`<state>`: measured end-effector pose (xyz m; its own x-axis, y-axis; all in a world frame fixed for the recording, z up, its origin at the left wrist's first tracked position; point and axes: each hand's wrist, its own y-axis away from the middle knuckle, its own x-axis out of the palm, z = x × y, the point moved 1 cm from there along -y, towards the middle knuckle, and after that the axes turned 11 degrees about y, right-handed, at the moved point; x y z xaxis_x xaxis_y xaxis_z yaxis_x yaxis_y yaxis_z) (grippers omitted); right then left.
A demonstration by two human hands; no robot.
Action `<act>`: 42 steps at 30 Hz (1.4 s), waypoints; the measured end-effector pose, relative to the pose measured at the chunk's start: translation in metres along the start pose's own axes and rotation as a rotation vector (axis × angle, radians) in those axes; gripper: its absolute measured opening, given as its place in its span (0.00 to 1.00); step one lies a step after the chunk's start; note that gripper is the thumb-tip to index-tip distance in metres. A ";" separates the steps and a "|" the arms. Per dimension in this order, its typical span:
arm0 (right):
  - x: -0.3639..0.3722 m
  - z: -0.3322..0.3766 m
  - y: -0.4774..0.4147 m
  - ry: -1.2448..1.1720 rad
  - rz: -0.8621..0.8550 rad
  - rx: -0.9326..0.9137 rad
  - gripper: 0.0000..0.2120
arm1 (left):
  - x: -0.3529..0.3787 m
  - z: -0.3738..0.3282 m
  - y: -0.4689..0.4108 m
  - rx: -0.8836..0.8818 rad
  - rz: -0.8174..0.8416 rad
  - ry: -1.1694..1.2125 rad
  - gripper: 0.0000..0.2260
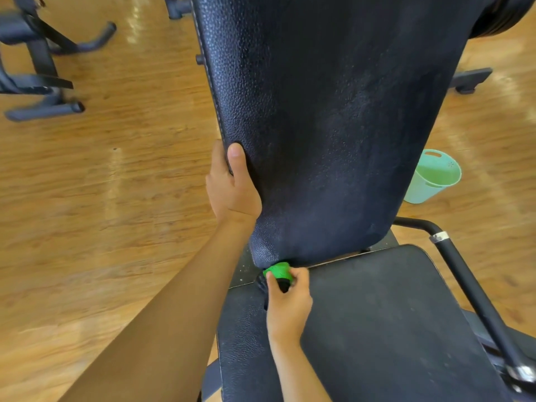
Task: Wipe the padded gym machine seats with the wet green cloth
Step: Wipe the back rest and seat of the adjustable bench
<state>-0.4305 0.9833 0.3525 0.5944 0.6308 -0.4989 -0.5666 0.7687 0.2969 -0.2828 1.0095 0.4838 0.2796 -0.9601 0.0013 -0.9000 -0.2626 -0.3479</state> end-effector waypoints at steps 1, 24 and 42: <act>0.007 0.001 0.006 0.000 0.031 -0.005 0.11 | 0.000 0.000 0.000 -0.002 0.005 -0.005 0.25; -0.005 0.058 0.011 -0.351 -0.012 -0.094 0.12 | -0.011 -0.003 -0.005 -0.013 0.221 0.012 0.49; -0.038 0.075 -0.017 -0.418 -0.065 -0.179 0.10 | -0.007 0.010 -0.007 -0.026 0.216 0.026 0.44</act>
<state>-0.4010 0.9540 0.4274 0.7902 0.5991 -0.1295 -0.5886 0.8006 0.1120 -0.2757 1.0193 0.4769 0.0714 -0.9964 -0.0463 -0.9465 -0.0530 -0.3183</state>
